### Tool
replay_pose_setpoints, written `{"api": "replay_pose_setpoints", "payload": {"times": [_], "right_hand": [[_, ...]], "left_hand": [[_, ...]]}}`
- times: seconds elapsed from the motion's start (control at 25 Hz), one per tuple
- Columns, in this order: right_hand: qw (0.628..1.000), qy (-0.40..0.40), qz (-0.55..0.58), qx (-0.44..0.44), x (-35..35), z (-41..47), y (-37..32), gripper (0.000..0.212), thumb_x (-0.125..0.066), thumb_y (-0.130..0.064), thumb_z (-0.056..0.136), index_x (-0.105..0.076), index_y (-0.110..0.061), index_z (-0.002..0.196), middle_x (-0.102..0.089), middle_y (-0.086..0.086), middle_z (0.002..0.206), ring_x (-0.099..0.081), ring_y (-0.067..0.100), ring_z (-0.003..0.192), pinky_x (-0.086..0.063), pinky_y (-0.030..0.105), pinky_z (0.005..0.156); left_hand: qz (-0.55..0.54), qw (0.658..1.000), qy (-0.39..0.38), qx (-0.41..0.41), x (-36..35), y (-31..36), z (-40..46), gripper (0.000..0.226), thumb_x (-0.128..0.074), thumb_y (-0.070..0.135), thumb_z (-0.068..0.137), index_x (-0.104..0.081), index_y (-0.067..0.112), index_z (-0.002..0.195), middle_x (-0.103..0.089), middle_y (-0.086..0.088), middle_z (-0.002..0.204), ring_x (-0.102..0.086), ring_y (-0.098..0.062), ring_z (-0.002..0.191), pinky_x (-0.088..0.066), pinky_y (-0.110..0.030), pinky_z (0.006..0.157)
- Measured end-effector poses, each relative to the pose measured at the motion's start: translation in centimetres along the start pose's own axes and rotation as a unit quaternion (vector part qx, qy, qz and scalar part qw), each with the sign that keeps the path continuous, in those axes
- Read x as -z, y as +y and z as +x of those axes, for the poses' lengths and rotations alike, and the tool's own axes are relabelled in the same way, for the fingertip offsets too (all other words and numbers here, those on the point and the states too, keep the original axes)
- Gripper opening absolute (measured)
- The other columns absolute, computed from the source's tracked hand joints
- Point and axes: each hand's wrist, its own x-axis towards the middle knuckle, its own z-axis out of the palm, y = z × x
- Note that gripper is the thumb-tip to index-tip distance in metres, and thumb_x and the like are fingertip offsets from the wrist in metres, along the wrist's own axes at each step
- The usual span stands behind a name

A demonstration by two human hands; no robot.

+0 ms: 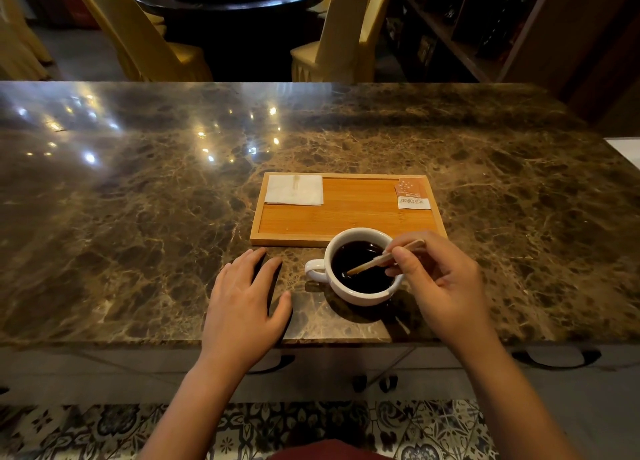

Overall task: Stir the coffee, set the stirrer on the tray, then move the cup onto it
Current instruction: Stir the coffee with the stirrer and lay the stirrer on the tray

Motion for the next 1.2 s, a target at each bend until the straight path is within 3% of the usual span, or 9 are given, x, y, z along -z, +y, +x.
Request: {"api": "replay_pose_setpoints", "payload": {"times": [0.12, 0.28, 0.4, 0.64, 0.76, 0.88, 1.08, 1.2], "right_hand": [[1.000, 0.028, -0.002, -0.009, -0.2, 0.4, 0.7, 0.020, -0.049, -0.025, 0.088, -0.064, -0.012, 0.089, -0.066, 0.007, 0.085, -0.066, 0.016, 0.079, -0.056, 0.029, 0.067], [0.994, 0.090, -0.055, -0.004, 0.3, 0.4, 1.2, 0.017, -0.042, -0.028, 0.090, -0.056, -0.018, 0.086, -0.061, 0.005, 0.078, -0.062, 0.021, 0.072, -0.052, 0.039, 0.060], [0.995, 0.090, -0.032, -0.029, 0.6, 0.1, 1.4, 0.019, -0.041, -0.030, 0.090, -0.054, -0.018, 0.082, -0.058, 0.001, 0.073, -0.060, 0.021, 0.066, -0.050, 0.046, 0.058], [0.997, 0.049, 0.019, -0.056, 0.3, 0.0, 0.9, 0.018, -0.047, -0.030, 0.087, -0.060, -0.018, 0.083, -0.062, -0.001, 0.078, -0.061, 0.015, 0.065, -0.051, 0.026, 0.058], [0.995, 0.062, 0.038, -0.069, 0.8, 0.0, 0.8, 0.013, -0.054, -0.023, 0.089, -0.062, -0.014, 0.084, -0.065, 0.001, 0.074, -0.064, 0.017, 0.066, -0.054, 0.029, 0.060], [0.993, 0.086, 0.043, -0.068, 1.8, 1.0, -0.2, 0.009, -0.055, -0.013, 0.088, -0.064, -0.015, 0.087, -0.068, 0.003, 0.081, -0.067, 0.014, 0.072, -0.055, 0.022, 0.062], [0.996, 0.065, 0.011, -0.051, 4.2, 5.8, -2.3, 0.010, -0.056, -0.010, 0.088, -0.062, -0.014, 0.095, -0.066, -0.001, 0.083, -0.068, 0.008, 0.075, -0.054, 0.016, 0.062], [0.998, 0.057, -0.007, -0.021, 4.4, 9.2, -2.9, 0.010, -0.058, -0.016, 0.088, -0.064, -0.014, 0.096, -0.067, -0.001, 0.084, -0.069, 0.009, 0.077, -0.056, 0.019, 0.066]], "left_hand": [[0.001, 1.000, 0.004, 0.000, 0.0, 0.0, 0.0, 0.053, -0.044, 0.042, 0.081, -0.054, 0.013, 0.124, -0.053, -0.014, 0.130, -0.044, -0.029, 0.122, -0.037, -0.052, 0.100], [0.001, 1.000, 0.007, 0.000, 0.0, 0.1, 0.0, 0.052, -0.044, 0.042, 0.081, -0.054, 0.014, 0.123, -0.053, -0.013, 0.130, -0.044, -0.029, 0.123, -0.036, -0.051, 0.100], [0.000, 1.000, 0.004, -0.002, 0.0, 0.1, 0.0, 0.053, -0.043, 0.043, 0.081, -0.054, 0.013, 0.123, -0.053, -0.014, 0.130, -0.044, -0.029, 0.122, -0.036, -0.051, 0.100], [0.000, 1.000, 0.003, 0.001, 0.1, 0.1, 0.0, 0.054, -0.043, 0.043, 0.080, -0.054, 0.013, 0.123, -0.053, -0.014, 0.130, -0.044, -0.030, 0.123, -0.035, -0.051, 0.099], [0.002, 1.000, 0.001, 0.002, 0.0, 0.1, 0.1, 0.054, -0.043, 0.043, 0.080, -0.054, 0.013, 0.123, -0.053, -0.014, 0.131, -0.045, -0.030, 0.123, -0.036, -0.052, 0.099], [0.002, 1.000, 0.000, 0.003, 0.0, 0.1, 0.1, 0.054, -0.043, 0.043, 0.080, -0.054, 0.013, 0.124, -0.053, -0.014, 0.131, -0.045, -0.030, 0.123, -0.037, -0.053, 0.100], [0.000, 1.000, 0.004, 0.003, 0.0, 0.0, -0.1, 0.053, -0.043, 0.043, 0.081, -0.054, 0.014, 0.123, -0.053, -0.014, 0.131, -0.045, -0.030, 0.123, -0.037, -0.052, 0.100], [-0.001, 1.000, 0.007, 0.004, -0.1, 0.0, -0.1, 0.053, -0.043, 0.043, 0.081, -0.054, 0.014, 0.124, -0.052, -0.013, 0.131, -0.044, -0.029, 0.123, -0.035, -0.051, 0.101]]}}
